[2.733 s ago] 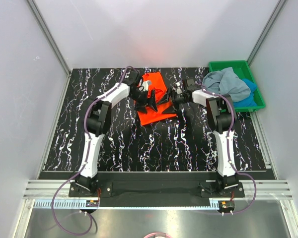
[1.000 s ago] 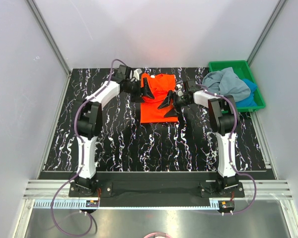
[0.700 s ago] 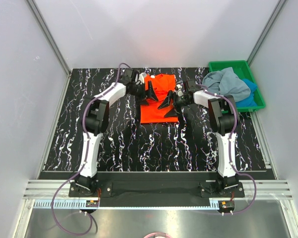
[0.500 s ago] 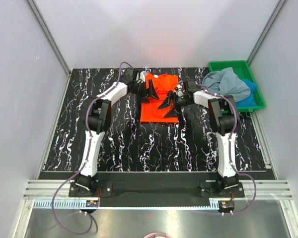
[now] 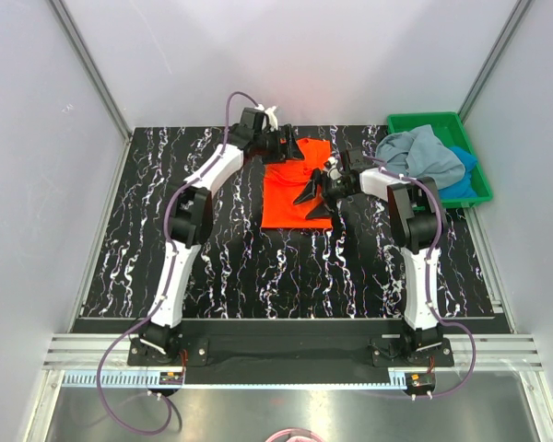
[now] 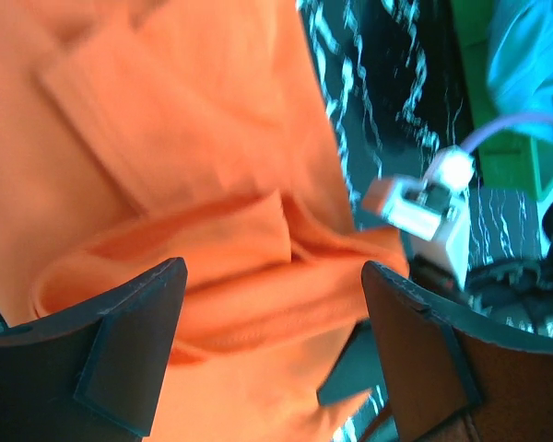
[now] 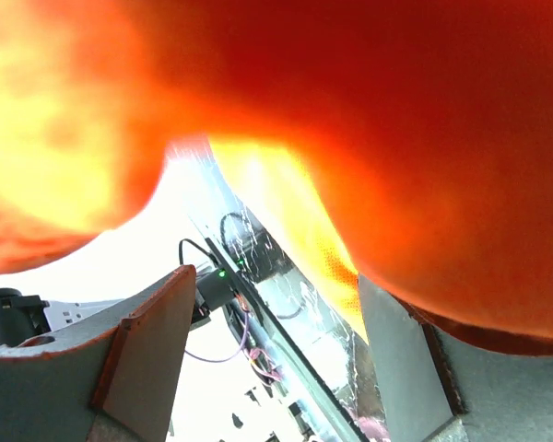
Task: Fold and stack the t-shirts
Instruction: Fold the tshirt
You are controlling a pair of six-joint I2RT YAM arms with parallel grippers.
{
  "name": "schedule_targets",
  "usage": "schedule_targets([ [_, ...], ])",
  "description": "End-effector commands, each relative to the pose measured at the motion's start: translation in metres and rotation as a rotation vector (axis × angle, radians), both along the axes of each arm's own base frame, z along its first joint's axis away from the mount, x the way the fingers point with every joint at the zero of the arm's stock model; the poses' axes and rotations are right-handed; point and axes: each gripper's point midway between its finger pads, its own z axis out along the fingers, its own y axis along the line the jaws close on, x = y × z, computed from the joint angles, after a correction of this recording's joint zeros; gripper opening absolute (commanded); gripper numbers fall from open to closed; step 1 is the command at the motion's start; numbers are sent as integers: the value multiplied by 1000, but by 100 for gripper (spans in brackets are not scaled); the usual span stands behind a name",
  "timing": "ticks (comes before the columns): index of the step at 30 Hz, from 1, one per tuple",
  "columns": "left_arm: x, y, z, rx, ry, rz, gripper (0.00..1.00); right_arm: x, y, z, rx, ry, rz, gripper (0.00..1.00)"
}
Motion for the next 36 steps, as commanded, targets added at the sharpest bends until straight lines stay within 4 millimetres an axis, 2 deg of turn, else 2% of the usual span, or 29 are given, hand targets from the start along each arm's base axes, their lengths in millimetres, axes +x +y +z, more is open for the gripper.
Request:
schedule_targets([
  [1, 36, -2, 30, -4, -182, 35, 84, -5, 0, 18, -26, -60, 15, 79],
  [2, 43, -1, 41, -2, -225, 43, 84, -6, 0, 18, -24, -60, 15, 79],
  [3, 48, 1, 41, 8, -236, 56, 84, -8, 0, 18, -26, -55, 16, 79],
  [5, 44, 4, 57, 2, -243, 55, 84, -10, -1, 19, -27, -56, 18, 79],
  [7, 25, 1, 61, -19, -194, 13, 83, -9, -1, 20, -26, -59, 18, 79],
  [9, -4, -1, 61, -57, -105, -22, 82, -8, -1, 21, -24, -62, 16, 79],
  [10, -20, 1, 42, -53, -14, -17, 82, -6, 0, 22, -22, -67, 15, 79],
  [11, -31, 1, 50, -71, 6, -26, 82, -4, 1, 24, -20, -74, 15, 79],
  [14, -66, -3, 37, -102, 131, -58, 80, -1, 2, 28, -16, -85, 15, 79],
  [16, -81, -3, 29, -102, 181, -68, 80, 0, 3, 28, -12, -87, 18, 79],
  [22, -100, -7, 26, -107, 232, -72, 80, 1, 3, 22, -11, -70, 12, 79],
  [25, -105, -11, 27, -110, 236, -80, 80, 4, 4, 24, -6, -73, 11, 79],
  [27, -106, -16, 18, -115, 258, -77, 80, 5, 4, 25, -4, -77, 8, 79],
  [28, -103, -19, 19, -122, 256, -73, 80, 5, 5, 25, -2, -78, 7, 79],
  [29, -99, -20, 7, -118, 272, -70, 80, 4, 5, 25, -3, -74, 7, 79],
  [30, -95, -22, 3, -115, 268, -69, 80, 4, 4, 25, -4, -73, 6, 79],
  [31, -87, -25, 6, -116, 237, -70, 80, 4, 4, 27, -1, -76, 8, 79],
  [32, -81, -25, -8, -105, 246, -64, 80, 3, 4, 27, -1, -76, 8, 79],
  [33, -75, -25, -10, -94, 236, -53, 80, 3, 4, 27, -1, -78, 9, 79],
  [34, -66, -27, -5, -97, 201, -55, 81, 2, 4, 29, 0, -82, 9, 79],
  [35, -61, -28, -16, -86, 205, -48, 81, 1, 4, 28, -1, -78, 9, 79],
  [36, -55, -28, -17, -82, 192, -38, 82, -1, 3, 28, -2, -73, 8, 79],
])
